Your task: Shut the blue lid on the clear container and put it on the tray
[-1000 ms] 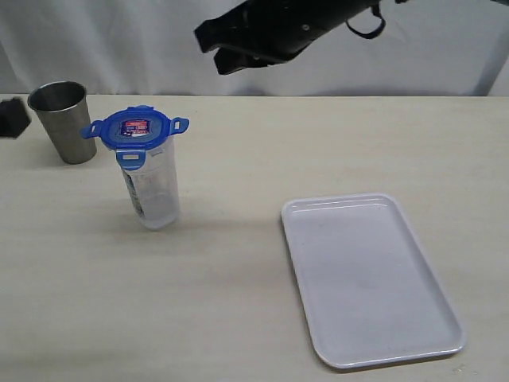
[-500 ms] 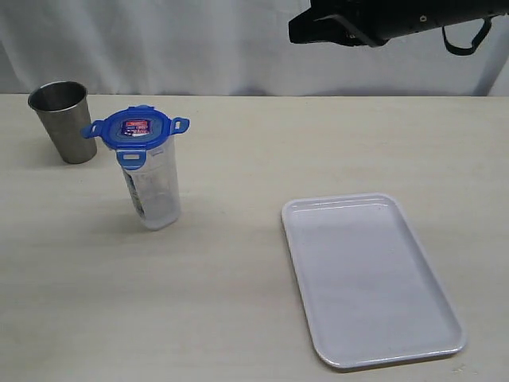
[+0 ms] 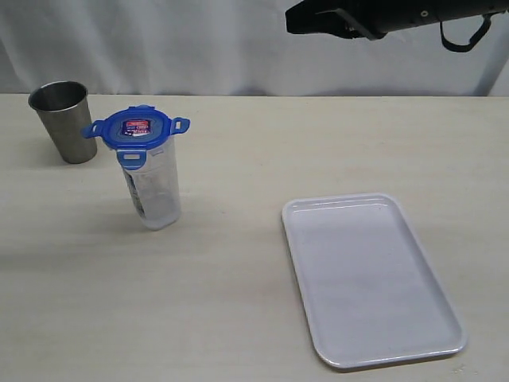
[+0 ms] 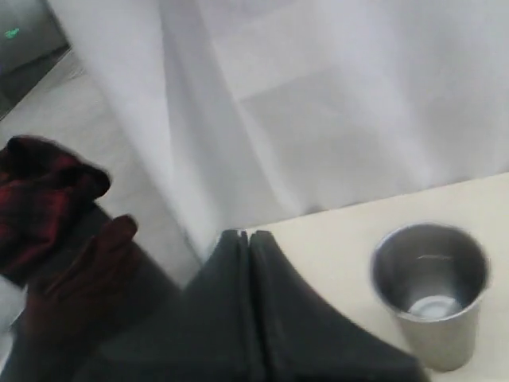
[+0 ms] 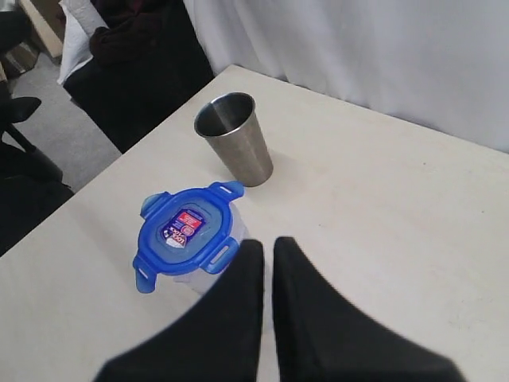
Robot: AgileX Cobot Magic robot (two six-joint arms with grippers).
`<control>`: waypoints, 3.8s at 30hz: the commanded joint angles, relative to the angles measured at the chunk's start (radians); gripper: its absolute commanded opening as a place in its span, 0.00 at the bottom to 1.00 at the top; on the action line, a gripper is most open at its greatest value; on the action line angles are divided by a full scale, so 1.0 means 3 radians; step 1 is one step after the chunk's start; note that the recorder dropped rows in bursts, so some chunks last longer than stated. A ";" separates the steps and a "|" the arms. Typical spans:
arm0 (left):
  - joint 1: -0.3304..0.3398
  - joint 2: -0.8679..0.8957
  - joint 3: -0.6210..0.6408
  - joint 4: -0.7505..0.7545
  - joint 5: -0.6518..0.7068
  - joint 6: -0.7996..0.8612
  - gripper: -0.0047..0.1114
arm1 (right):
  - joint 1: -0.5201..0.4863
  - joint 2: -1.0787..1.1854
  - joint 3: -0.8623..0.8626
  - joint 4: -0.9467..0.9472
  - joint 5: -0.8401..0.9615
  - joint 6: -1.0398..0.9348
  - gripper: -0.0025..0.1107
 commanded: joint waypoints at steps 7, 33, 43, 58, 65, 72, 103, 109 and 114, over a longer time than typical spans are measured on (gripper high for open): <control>0.0046 -0.0447 0.0507 -0.0044 0.1178 -0.0110 0.04 | -0.0009 -0.0026 0.0014 -0.0012 -0.0016 0.0042 0.06; 0.0192 -0.0576 0.0546 0.3881 0.1813 -0.5148 0.04 | -0.0009 -0.0026 0.0014 0.0007 -0.0003 0.0042 0.06; 0.0061 -0.0569 0.0524 0.4906 0.1496 -0.5564 0.04 | -0.0009 -0.0026 0.0014 0.0007 -0.0003 0.0042 0.06; -0.0096 -0.0502 0.0868 0.7259 0.0854 -0.7967 0.04 | -0.0009 -0.0026 0.0014 0.0007 -0.0003 0.0042 0.06; -0.0096 -0.0405 0.1019 0.8189 0.0941 -0.7967 0.04 | -0.0009 -0.0026 0.0014 0.0007 -0.0003 0.0042 0.06; -0.0096 -0.0062 0.1033 0.8171 0.1061 -0.8113 0.04 | -0.0009 -0.0026 0.0014 0.0007 -0.0004 0.0033 0.06; 0.1101 0.1021 0.0748 1.1106 -0.2025 -1.0066 0.14 | -0.0009 -0.0026 0.0014 -0.0159 0.0141 0.0097 0.06; 0.1101 0.1021 0.0656 1.0548 -0.2117 -0.9528 0.38 | 0.0015 -0.0019 0.0067 -0.0203 0.0676 -0.0002 0.06; 0.0982 0.1021 0.0461 1.0317 -0.1241 -1.0301 0.29 | 0.0322 0.0393 0.0182 -0.0205 0.0149 0.0007 0.06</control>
